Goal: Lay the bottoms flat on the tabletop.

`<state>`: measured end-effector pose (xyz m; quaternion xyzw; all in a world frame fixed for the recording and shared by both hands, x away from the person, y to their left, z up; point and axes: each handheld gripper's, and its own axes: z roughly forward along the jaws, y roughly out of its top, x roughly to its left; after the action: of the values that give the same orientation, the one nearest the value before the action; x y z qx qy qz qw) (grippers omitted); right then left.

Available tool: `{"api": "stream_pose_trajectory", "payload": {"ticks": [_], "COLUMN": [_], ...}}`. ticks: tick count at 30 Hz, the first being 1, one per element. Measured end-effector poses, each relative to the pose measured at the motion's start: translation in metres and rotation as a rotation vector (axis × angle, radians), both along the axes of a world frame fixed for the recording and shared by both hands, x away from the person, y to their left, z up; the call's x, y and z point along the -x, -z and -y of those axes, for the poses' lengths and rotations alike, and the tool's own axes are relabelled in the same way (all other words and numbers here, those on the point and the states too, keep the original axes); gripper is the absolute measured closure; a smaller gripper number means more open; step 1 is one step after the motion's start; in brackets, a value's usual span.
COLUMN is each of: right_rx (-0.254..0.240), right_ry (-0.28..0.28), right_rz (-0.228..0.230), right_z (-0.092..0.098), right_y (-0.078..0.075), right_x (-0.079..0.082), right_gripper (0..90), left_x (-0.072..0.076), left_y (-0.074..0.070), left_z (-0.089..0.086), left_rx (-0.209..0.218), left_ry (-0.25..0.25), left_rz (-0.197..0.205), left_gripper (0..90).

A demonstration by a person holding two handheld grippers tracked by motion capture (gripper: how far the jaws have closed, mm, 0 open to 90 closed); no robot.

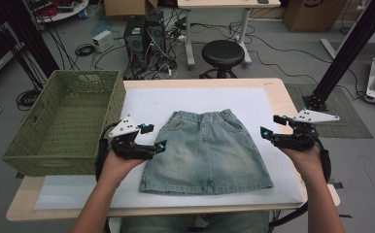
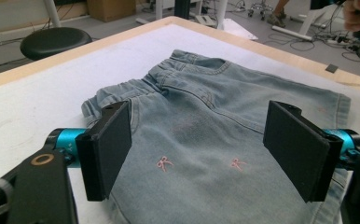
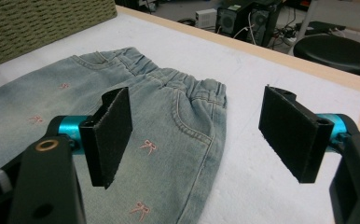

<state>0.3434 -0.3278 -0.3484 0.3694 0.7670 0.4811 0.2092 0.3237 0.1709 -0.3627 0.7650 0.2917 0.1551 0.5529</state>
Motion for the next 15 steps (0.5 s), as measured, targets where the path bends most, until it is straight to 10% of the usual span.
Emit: {"api": "stream_pose_trajectory", "payload": {"ticks": [15], "right_rx": [0.029], "right_ry": [-0.053], "right_rz": [-0.015], "right_z": [-0.018], "right_y": [0.005], "right_x": [-0.004], "right_gripper": [21.7], "left_x": [-0.002], "left_y": [0.004], "left_z": [-0.008], "left_rx": [-0.006], "left_ry": [0.034], "left_rz": [0.001], "left_gripper": [21.2]}}
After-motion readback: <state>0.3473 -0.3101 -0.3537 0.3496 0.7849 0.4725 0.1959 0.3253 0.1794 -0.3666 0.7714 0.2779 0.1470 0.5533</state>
